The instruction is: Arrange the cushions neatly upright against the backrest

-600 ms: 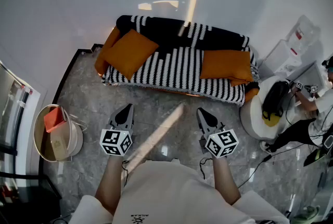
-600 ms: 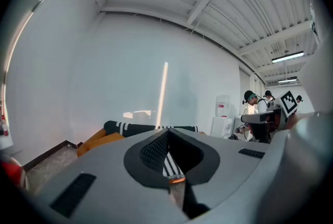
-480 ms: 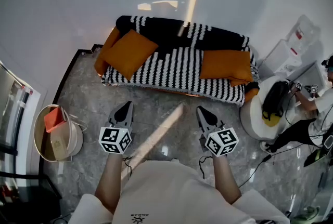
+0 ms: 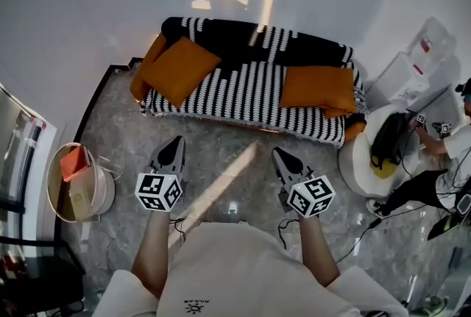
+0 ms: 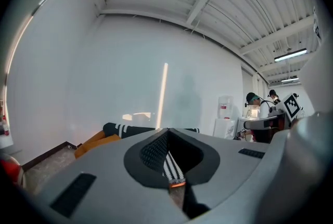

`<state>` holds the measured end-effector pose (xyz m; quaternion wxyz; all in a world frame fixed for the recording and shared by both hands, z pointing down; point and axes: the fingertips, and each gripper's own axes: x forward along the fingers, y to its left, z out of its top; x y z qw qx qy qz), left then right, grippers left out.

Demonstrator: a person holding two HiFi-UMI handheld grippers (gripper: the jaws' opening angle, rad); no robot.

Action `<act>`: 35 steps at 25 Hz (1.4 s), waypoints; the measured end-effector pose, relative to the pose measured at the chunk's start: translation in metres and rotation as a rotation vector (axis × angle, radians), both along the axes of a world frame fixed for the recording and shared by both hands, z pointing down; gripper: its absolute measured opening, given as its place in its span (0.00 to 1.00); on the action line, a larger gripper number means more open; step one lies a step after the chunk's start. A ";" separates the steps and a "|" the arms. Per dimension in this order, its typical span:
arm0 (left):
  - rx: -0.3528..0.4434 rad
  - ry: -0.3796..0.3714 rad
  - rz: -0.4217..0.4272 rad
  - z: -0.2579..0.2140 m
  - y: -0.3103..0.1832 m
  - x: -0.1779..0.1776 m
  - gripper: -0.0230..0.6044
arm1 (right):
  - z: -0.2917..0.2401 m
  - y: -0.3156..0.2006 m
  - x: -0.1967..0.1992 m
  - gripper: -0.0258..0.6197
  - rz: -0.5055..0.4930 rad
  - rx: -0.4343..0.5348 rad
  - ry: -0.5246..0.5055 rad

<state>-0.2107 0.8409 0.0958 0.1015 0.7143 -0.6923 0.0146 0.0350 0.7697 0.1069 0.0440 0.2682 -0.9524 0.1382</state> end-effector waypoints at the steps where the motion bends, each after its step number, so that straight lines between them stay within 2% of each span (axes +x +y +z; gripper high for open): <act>1: -0.006 -0.002 -0.004 0.002 0.000 0.004 0.07 | 0.001 -0.001 0.002 0.08 -0.012 -0.003 0.000; 7: -0.045 -0.014 -0.051 0.012 0.005 0.019 0.07 | 0.016 -0.009 0.019 0.08 -0.054 -0.028 0.004; 14: -0.062 -0.011 -0.113 0.020 0.021 0.008 0.07 | 0.032 -0.012 0.013 0.08 -0.099 -0.069 0.001; 24: -0.064 -0.005 -0.116 0.029 0.009 -0.022 0.07 | 0.030 -0.010 -0.042 0.08 -0.188 -0.044 0.019; 35: -0.064 0.011 -0.075 0.041 -0.042 -0.104 0.07 | 0.033 -0.050 -0.137 0.08 -0.188 -0.033 0.035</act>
